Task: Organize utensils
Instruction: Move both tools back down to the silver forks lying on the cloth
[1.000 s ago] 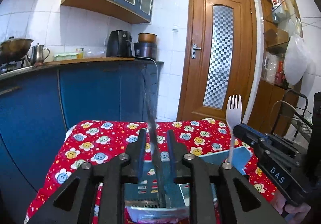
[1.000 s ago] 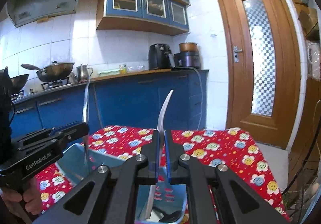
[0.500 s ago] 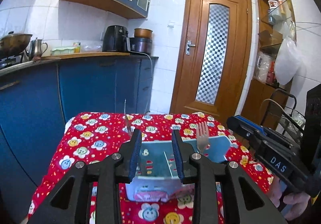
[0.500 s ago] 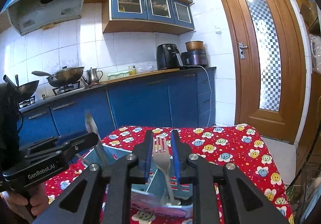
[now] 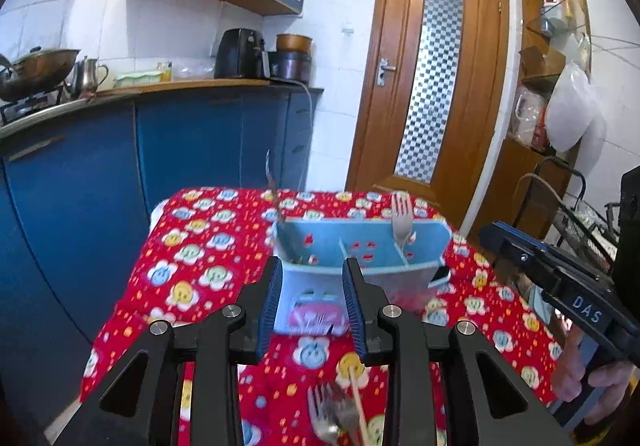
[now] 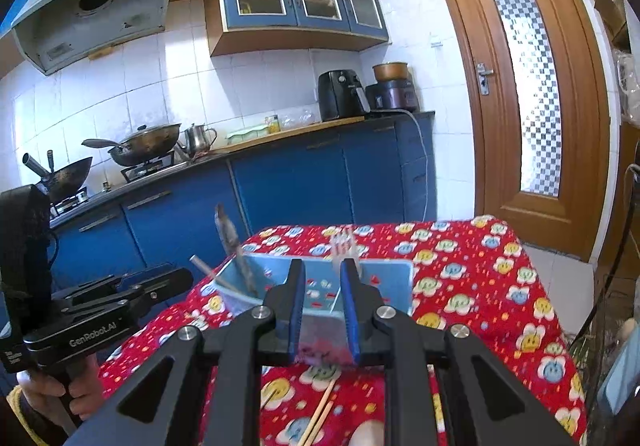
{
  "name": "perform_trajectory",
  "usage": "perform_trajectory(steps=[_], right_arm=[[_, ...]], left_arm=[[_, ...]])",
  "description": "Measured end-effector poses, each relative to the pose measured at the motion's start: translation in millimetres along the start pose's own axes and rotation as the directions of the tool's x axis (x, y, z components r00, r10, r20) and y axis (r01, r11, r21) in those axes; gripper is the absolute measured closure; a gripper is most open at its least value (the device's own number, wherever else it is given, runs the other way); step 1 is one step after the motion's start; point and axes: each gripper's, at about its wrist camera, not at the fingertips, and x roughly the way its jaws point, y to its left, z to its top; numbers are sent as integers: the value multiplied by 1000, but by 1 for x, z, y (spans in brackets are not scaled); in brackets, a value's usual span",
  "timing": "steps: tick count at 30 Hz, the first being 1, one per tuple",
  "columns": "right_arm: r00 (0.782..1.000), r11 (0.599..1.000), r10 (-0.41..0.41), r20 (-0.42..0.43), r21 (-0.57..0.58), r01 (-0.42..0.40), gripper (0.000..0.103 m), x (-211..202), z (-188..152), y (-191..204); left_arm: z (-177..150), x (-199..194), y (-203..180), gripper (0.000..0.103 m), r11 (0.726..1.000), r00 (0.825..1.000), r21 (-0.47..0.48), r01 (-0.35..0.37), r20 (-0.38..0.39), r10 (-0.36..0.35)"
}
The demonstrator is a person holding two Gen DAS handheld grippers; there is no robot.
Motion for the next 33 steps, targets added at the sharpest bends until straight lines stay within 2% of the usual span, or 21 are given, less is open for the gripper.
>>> perform_trajectory(steps=[13,24,33], right_arm=[[987,999,33,-160,22,-29,80,-3,-45,33],[958,998,59,-282,15,-57,79,8,-81,62],[920,998,36,-389,-37,-55,74,38,-107,81]], left_arm=[[-42,-19,26,71,997,990,-35,-73,-125,68],[-67,-37,47,71,990,979,-52,-131,-162,121],[-78,-39,63,69,986,975,-81,-147,-181,131]])
